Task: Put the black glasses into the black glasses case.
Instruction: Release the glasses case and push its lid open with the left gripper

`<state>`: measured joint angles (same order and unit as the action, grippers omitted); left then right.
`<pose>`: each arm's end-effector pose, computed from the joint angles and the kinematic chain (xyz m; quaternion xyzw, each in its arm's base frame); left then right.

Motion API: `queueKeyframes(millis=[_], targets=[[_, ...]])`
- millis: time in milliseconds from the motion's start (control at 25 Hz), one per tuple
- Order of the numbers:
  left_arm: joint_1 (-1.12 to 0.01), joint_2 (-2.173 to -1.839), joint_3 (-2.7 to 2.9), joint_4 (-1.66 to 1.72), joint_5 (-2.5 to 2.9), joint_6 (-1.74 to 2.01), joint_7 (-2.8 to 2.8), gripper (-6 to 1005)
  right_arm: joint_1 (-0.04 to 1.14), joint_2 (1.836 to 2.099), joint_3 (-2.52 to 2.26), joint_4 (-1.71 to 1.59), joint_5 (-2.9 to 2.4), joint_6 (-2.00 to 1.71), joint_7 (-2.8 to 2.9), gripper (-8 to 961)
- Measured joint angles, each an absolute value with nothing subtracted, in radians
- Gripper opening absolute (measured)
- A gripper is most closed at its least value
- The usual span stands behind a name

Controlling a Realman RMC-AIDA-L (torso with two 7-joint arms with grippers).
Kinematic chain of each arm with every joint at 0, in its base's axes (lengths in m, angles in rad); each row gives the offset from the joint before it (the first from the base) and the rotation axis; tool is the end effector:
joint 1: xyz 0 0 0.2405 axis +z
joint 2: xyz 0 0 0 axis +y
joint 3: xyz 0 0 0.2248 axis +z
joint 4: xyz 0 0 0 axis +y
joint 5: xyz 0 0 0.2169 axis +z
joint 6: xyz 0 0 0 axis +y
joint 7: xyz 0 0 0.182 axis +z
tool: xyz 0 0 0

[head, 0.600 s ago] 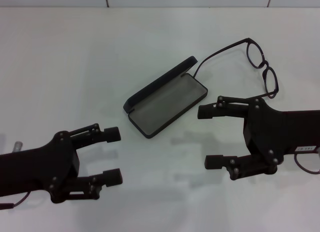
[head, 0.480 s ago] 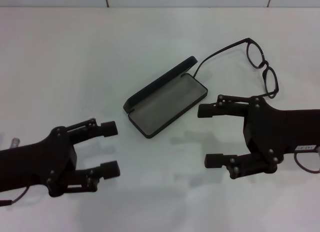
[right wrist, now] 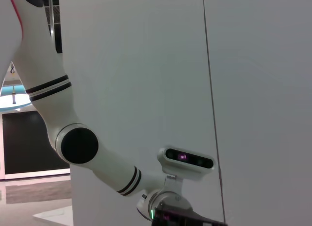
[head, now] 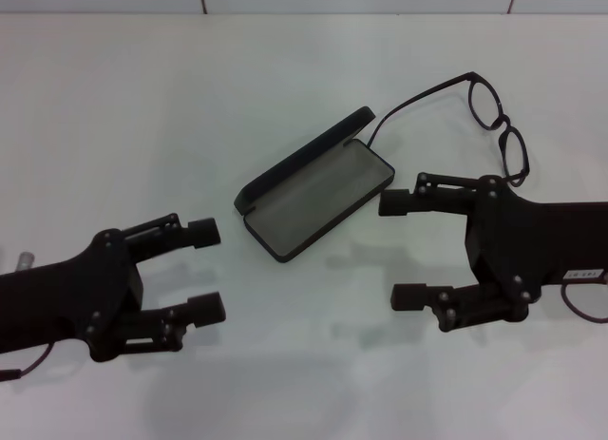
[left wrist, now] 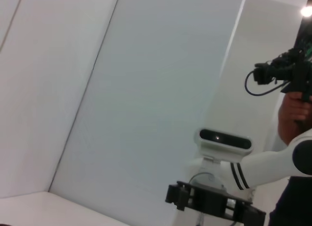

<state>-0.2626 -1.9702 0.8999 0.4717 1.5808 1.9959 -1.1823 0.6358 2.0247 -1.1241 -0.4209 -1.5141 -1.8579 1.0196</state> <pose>-0.2395 0.2222 0.0201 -0.8827 -0.1869 -0.4295 0.0381 0.1393 0.2822 -0.0340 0.9161 0.0094 -0.3978 0.0490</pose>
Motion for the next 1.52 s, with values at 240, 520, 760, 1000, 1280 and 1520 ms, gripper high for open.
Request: queueKeyframes(millis=[240,520,760,1000,1280,1520], targets=[[-0.276,-1.97,0.79,0.473,1.58,1.984,-1.239,868,0.628,2.019,-1.122,-0.422,-1.517,-1.854,1.025,828],[-0.348,-1.964,0.718,0.642,1.609,1.814,-1.613,868,0.581,2.009,-1.118,-0.424,-1.521,-1.836,1.026,828],[-0.497,-2.009,0.724,0.863,1.844,1.721,-1.867,869,0.52,1.986,-1.102,-0.42,-1.516,-1.8,1.027,828],[-0.65,-2.077,0.741,0.907,2.105,1.586,-1.961,859,0.476,1.982,-1.057,-0.416,-1.518,-1.787,1.028,827],[-0.684,-2.088,0.929,0.901,2.182,1.367,-2.024,850,0.449,1.988,-1.04,-0.415,-1.514,-1.764,1.029,827],[-0.671,-2.09,1.088,0.903,2.183,1.287,-2.059,843,0.436,1.989,-1.027,-0.414,-1.514,-1.764,1.029,827]])
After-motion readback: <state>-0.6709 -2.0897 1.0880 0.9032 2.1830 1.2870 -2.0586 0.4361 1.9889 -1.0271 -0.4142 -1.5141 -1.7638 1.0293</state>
